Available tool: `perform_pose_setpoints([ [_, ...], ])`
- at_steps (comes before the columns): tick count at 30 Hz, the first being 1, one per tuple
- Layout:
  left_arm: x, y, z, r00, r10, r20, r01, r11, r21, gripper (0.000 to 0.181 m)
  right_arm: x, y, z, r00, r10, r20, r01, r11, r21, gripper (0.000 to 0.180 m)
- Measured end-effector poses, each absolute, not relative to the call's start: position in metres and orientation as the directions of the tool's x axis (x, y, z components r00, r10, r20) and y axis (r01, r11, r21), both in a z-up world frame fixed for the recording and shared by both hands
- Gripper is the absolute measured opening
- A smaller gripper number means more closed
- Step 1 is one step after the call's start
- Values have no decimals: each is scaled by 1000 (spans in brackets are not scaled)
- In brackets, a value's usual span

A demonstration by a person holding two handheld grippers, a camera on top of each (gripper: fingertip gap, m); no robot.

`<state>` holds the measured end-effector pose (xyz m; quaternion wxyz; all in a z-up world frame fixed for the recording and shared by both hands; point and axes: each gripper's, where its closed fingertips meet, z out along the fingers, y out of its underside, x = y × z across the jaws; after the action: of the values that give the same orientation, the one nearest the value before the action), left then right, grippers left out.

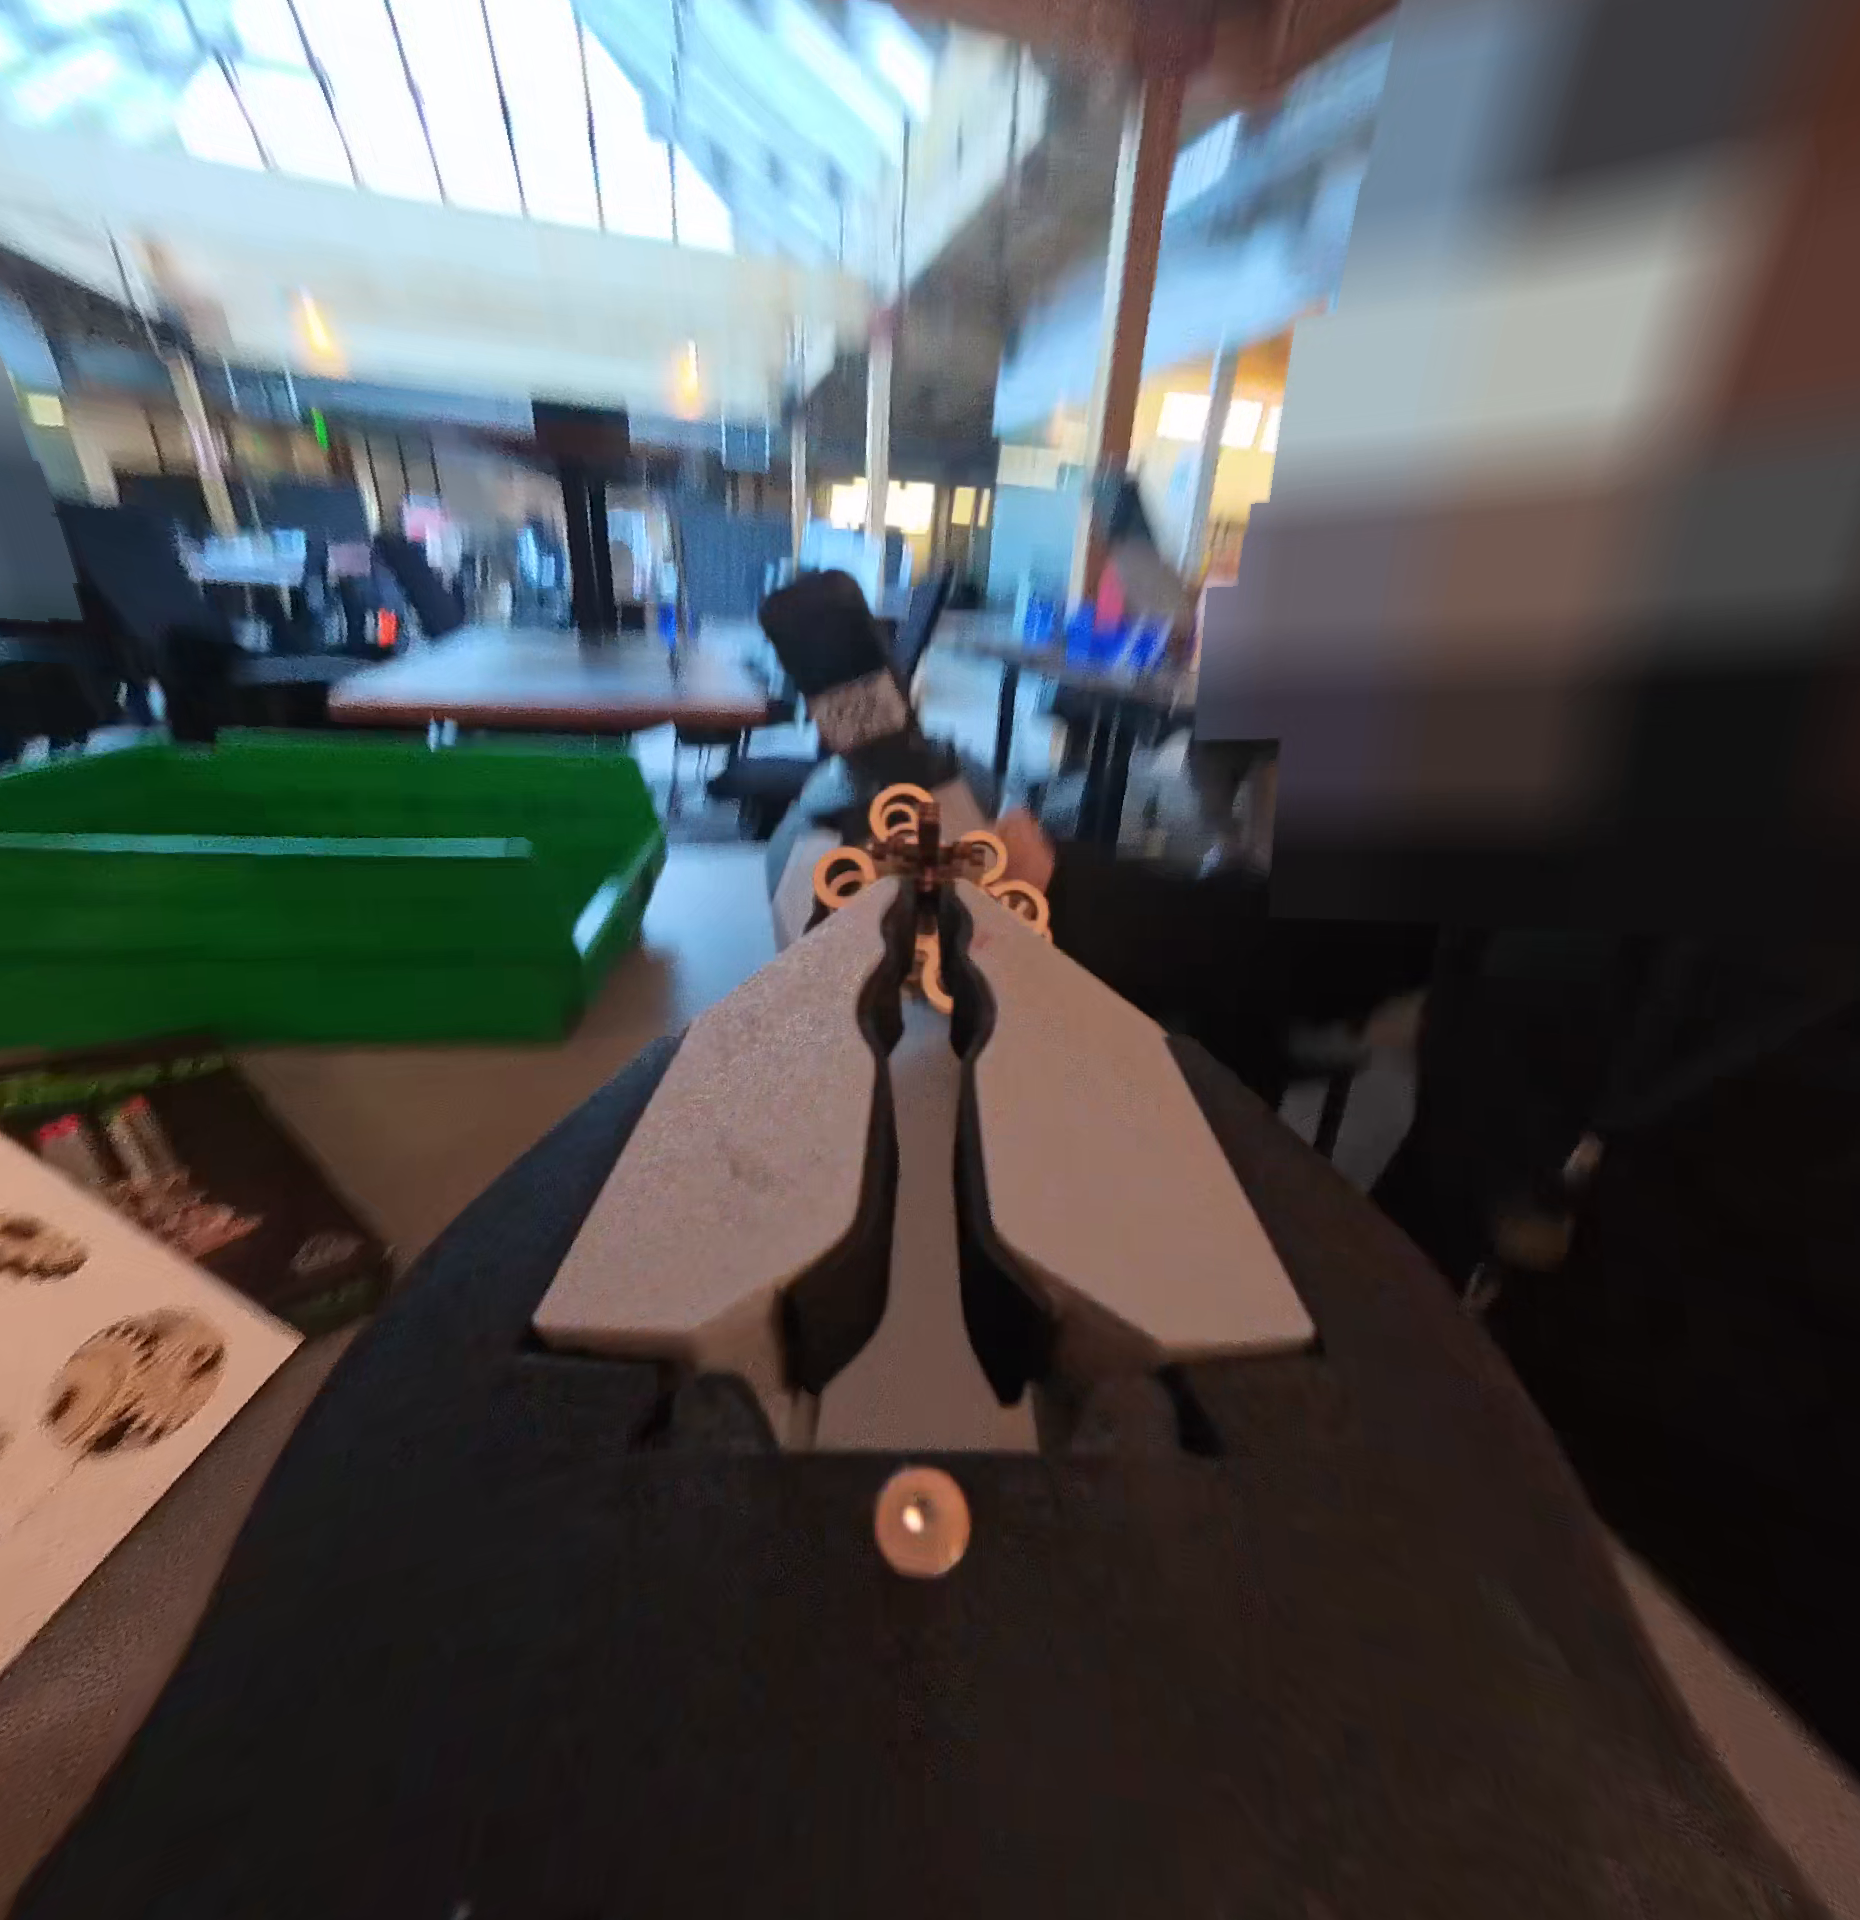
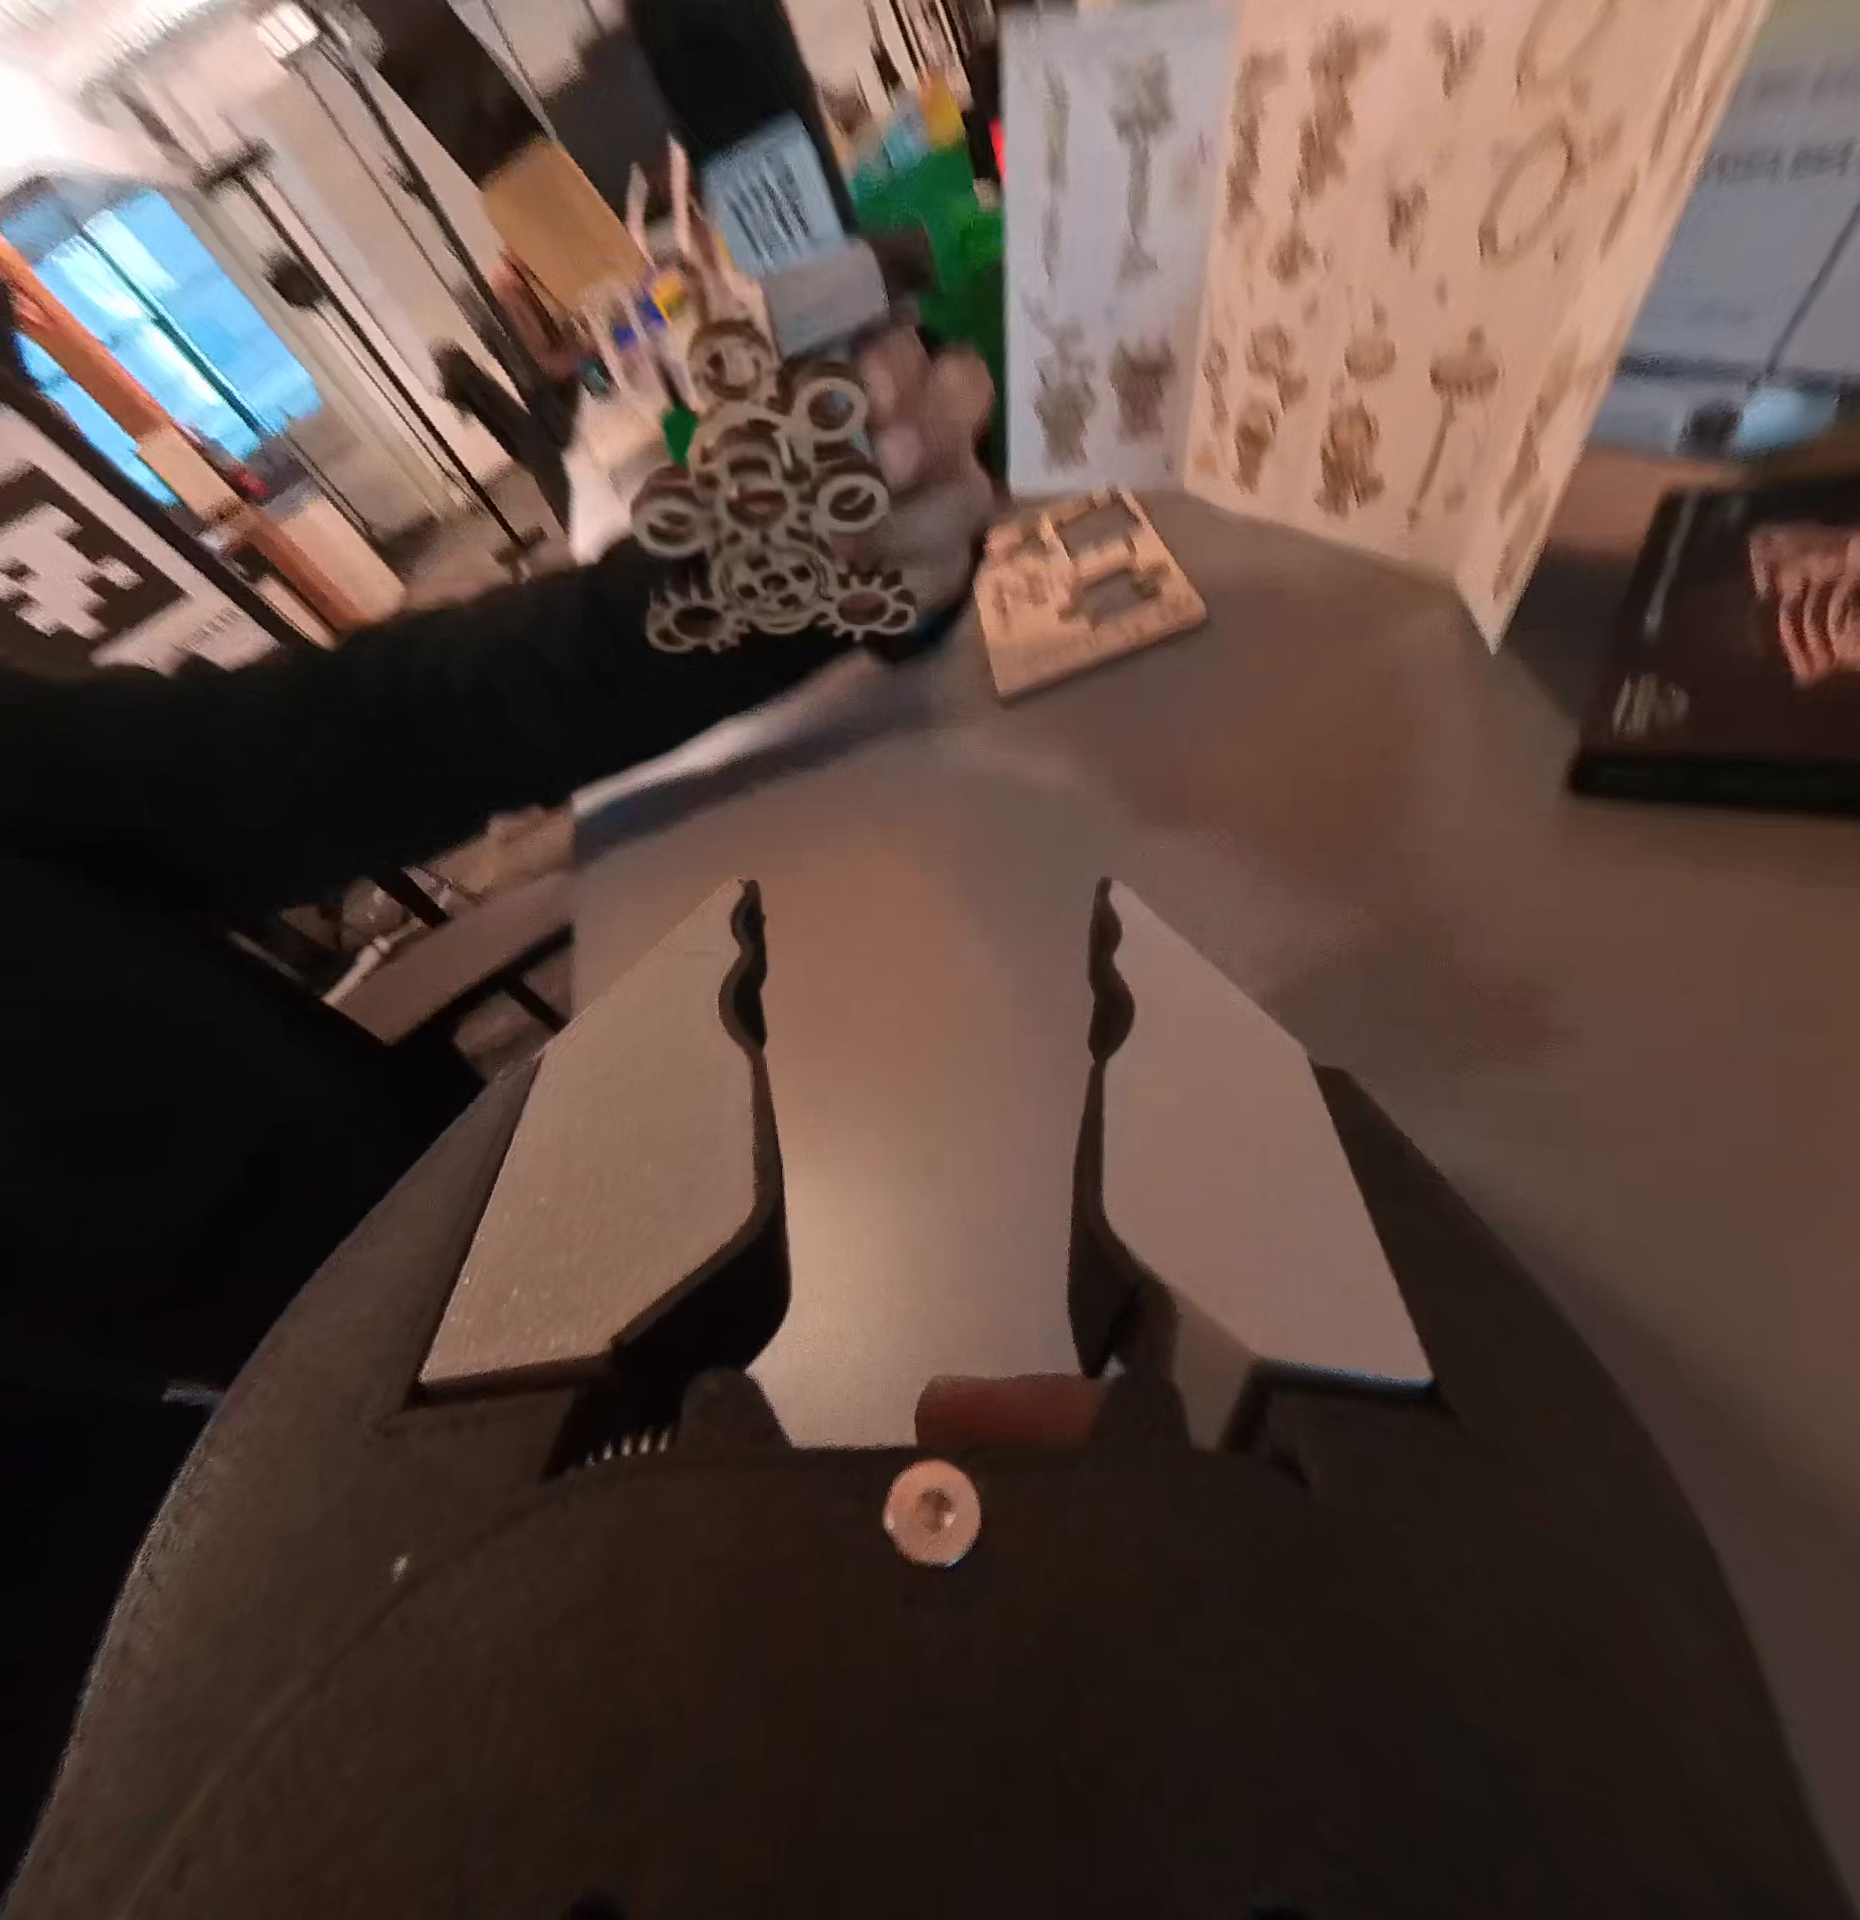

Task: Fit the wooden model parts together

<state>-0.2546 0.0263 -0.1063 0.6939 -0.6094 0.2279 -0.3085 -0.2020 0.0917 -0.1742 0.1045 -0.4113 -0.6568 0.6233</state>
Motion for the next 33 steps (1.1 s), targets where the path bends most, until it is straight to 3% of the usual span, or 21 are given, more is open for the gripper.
perform_pose_setpoints([
  [2,-258,15,-90,689,-719,96,286,148,-947,1,-199,82,-151,-682,646,-343,334,-142,-932,58],
  [8,-260,1,-69,681,-716,155,476,272,-836,0,-211,52,-116,-724,641,-255,224,-131,-966,70],
  [13,-269,12,-69,746,-609,270,529,296,-795,1,-218,46,-82,-748,636,-190,83,-193,-978,67],
  [20,-271,21,-77,704,-554,445,670,310,-674,1,-241,51,-87,-697,693,-183,86,-172,-981,76],
  [25,-264,28,-85,651,-558,515,733,285,-618,0,-244,51,-86,-696,707,-128,43,-136,-990,56],
  [33,-263,30,-91,601,-568,562,781,268,-564,0,-246,55,-87,-690,715,-112,39,-117,-992,53],
])
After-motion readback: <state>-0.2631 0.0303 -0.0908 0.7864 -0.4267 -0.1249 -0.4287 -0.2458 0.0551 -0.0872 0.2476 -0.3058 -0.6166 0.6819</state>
